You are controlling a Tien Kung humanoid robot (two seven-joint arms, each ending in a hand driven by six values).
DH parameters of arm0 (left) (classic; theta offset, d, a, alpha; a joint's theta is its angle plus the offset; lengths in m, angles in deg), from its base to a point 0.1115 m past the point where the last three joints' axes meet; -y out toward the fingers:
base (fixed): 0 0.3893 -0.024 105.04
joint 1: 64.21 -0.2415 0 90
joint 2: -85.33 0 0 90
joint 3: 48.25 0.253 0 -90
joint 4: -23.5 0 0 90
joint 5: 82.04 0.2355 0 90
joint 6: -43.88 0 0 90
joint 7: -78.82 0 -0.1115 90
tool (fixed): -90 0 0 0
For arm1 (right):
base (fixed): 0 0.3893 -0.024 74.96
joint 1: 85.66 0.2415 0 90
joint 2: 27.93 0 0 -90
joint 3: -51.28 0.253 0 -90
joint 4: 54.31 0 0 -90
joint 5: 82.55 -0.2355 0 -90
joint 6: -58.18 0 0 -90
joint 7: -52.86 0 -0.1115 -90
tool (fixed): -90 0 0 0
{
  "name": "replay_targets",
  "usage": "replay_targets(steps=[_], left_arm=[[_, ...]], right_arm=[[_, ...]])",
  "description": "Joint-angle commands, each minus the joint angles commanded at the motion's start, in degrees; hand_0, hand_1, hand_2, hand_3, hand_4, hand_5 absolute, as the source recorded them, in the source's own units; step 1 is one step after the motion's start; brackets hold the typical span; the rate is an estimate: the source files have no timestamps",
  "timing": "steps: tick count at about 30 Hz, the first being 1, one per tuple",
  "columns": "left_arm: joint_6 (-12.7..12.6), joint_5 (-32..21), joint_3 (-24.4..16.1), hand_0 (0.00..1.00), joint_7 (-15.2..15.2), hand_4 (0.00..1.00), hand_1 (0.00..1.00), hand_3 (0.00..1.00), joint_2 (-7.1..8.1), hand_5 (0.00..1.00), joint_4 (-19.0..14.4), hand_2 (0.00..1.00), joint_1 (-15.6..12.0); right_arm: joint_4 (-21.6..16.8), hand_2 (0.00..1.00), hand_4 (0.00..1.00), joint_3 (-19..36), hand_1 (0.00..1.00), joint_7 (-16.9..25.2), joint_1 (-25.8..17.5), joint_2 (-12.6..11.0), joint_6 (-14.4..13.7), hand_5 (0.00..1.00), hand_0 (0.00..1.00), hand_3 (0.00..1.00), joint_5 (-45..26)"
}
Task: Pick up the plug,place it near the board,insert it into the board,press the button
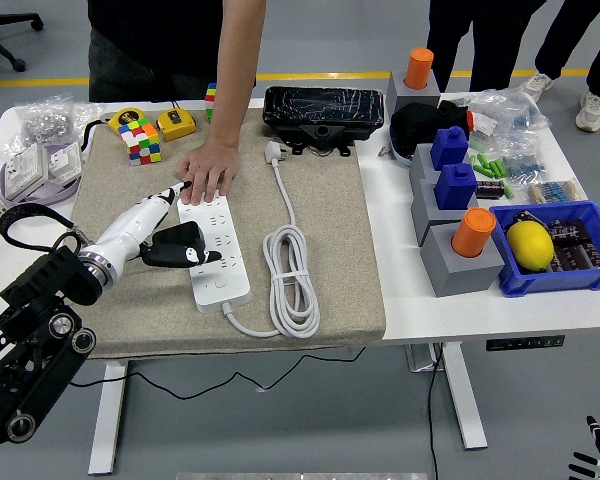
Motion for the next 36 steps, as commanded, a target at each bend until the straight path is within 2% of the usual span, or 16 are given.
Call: replay_targets(steps=[3,4,5,8,9,10,15,16,21,22,27,28,33,34,36], left_arm=[[-2.34,0.40,0.69,0.998,0.50,0.998,0.998,0.998,0.00,0.469,1.16,0.998,0.03],[-2.75,0.60,0.79,0.998,0.59,0.998,0.998,0.998,-0.02,0.396,1.34,0.983,0.05],[-5.17,1.22,1.24,0.998,2.11,0.998,0.998,0.998,-0.06,0.396,2.45,0.983,0.27],[-7.30,2.20,2.08,0.998,3.33,0.998,0.998,0.998,0.01,0.396,4.33,0.983,0.72],[-7.46,2.40,2.31,0.998,3.49,0.998,0.998,0.998,0.03,0.396,4.88,0.983,0.85],[-7.68,3.04,2.51,0.978,3.54,0.998,0.972,0.966,0.02,0.253,5.40,0.932,0.97],[-7.64,4.65,3.13,0.978,3.52,0.998,0.972,0.966,-0.01,0.253,6.59,0.932,1.20],[-7.53,5.05,3.33,0.842,3.40,0.998,0.865,0.862,0.00,0.155,6.84,0.827,1.25],[-9.13,6.32,3.71,0.842,3.66,0.998,0.865,0.862,-0.17,0.155,7.71,0.827,1.25],[-9.48,6.44,3.72,0.701,3.71,0.998,0.775,0.783,-0.19,0.069,7.81,0.747,1.28],[-11.24,6.87,3.84,0.701,3.85,0.998,0.775,0.783,-0.16,0.069,8.33,0.747,1.37],[-11.98,6.75,3.88,0.550,4.01,0.991,0.683,0.660,-0.20,0.049,8.46,0.645,1.41],[-13.22,6.57,4.17,0.550,3.99,0.991,0.683,0.660,-0.29,0.049,8.93,0.645,1.53],[-13.42,6.53,4.32,0.436,3.97,0.958,0.600,0.587,-0.29,0.024,9.01,0.600,1.55],[-13.72,6.47,4.55,0.436,3.95,0.958,0.600,0.587,-0.30,0.024,9.16,0.600,1.60]], right_arm=[[0.00,0.615,0.998,-0.08,0.631,0.04,-0.04,-0.03,0.03,0.998,0.744,0.642,0.03],[0.00,0.614,0.998,-0.08,0.630,0.04,-0.04,-0.03,0.04,0.998,0.744,0.642,0.05],[0.00,0.614,0.998,-0.06,0.630,0.05,-0.06,-0.06,0.05,0.998,0.744,0.642,0.08],[0.00,0.614,0.998,0.00,0.630,0.02,-0.08,-0.14,0.04,0.998,0.744,0.642,0.16],[0.00,0.614,0.998,0.05,0.630,0.00,-0.09,-0.18,0.03,0.998,0.744,0.642,0.20],[0.00,0.615,0.998,0.13,0.630,-0.03,-0.08,-0.22,0.01,0.998,0.744,0.642,0.25],[0.00,0.615,0.998,0.23,0.630,-0.03,-0.05,-0.32,-0.01,0.998,0.744,0.642,0.25],[0.00,0.615,0.998,0.27,0.630,-0.03,-0.06,-0.32,-0.01,0.998,0.744,0.643,0.25],[0.00,0.615,0.998,0.25,0.630,0.02,0.04,-0.32,0.03,0.998,0.744,0.643,0.17],[0.00,0.615,0.998,0.25,0.631,0.02,0.07,-0.34,0.03,0.998,0.744,0.642,0.17],[0.00,0.615,0.998,0.10,0.631,0.07,0.18,-0.40,0.04,0.998,0.744,0.642,0.01],[0.00,0.614,0.998,0.06,0.630,0.05,0.21,-0.43,0.05,0.998,0.744,0.642,0.01],[0.00,0.614,0.998,-0.04,0.630,0.04,0.27,-0.48,0.08,0.998,0.744,0.642,-0.04],[0.00,0.614,0.998,-0.02,0.630,0.03,0.29,-0.49,0.09,0.998,0.744,0.642,-0.01],[0.00,0.614,0.998,0.03,0.630,0.01,0.33,-0.51,0.09,0.998,0.744,0.642,0.04]])
